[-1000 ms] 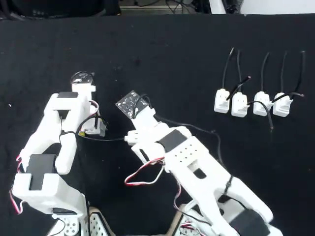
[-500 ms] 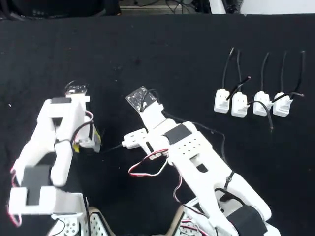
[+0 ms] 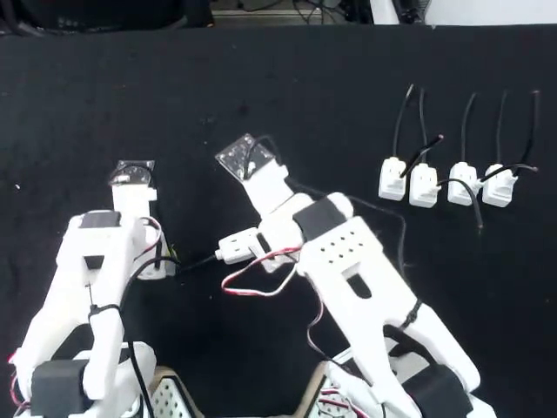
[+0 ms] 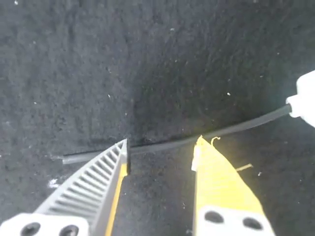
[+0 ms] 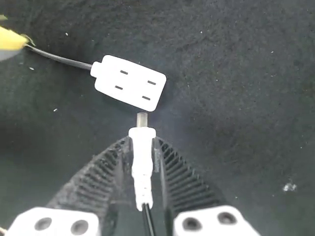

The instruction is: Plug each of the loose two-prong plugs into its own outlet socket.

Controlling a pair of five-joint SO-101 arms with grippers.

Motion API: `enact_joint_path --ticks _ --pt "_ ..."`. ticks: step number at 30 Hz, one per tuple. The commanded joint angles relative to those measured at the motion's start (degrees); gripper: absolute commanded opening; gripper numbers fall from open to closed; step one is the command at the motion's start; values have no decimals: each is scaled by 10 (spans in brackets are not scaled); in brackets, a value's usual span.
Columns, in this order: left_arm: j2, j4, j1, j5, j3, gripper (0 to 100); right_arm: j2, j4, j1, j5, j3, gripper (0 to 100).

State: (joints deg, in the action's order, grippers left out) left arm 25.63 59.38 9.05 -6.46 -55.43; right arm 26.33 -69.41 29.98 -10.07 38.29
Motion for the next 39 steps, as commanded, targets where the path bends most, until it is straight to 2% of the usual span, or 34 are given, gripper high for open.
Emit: enact_joint_path --ticks 1,7,12,21,25,39 --pt "18 -28 11 14 -32 216 -29 -27 -8 -3 -71 10" --pt "18 -33 7 15 -57 216 -154 -98 -8 -2 -190 10" --pt "18 -83 6 16 -88 216 -276 -164 -8 -1 -316 10" --pt "18 -91 6 16 -90 216 -442 -262 -7 79 -496 10" --pt "18 -91 6 16 -90 216 -483 -309 -7 84 -569 10" --pt "18 -91 6 16 -90 216 -540 -314 -4 98 -601 10"
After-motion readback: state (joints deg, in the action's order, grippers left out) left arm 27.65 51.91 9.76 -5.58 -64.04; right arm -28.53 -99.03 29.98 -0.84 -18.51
